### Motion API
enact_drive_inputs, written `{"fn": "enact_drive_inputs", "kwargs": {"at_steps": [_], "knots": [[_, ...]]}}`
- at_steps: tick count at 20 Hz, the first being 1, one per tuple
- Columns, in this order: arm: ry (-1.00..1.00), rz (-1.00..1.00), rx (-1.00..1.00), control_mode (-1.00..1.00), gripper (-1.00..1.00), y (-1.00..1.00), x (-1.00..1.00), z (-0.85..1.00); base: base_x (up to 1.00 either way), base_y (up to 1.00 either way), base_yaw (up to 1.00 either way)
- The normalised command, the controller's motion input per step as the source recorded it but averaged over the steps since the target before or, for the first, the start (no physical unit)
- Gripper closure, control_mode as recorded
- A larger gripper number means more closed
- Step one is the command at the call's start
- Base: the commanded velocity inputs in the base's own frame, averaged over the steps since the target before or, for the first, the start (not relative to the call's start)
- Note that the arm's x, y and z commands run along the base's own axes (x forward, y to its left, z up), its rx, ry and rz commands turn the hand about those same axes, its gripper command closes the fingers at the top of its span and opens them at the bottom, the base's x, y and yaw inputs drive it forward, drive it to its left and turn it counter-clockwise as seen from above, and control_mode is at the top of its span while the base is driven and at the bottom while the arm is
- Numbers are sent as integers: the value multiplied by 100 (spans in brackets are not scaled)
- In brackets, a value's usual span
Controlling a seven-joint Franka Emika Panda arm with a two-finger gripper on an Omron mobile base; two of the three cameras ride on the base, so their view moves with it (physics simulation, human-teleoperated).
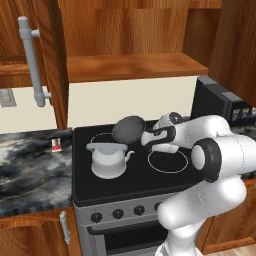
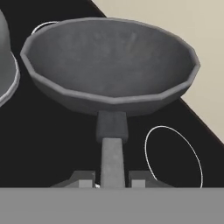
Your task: Pick the pan from the cabinet and place it on the stove. Then turn on the stove burner for the pan.
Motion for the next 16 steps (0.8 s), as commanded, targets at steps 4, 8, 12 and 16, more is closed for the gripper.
{"fn": "enact_drive_inputs", "kwargs": {"at_steps": [4,8,12,16], "knots": [[0,3,0,-100,100,23,27,-10,0,0,0],[0,4,0,-100,100,12,33,-11,0,0,0],[0,4,0,-100,100,6,34,-12,0,0,0],[0,5,0,-100,100,0,36,-12,0,0,0]]}}
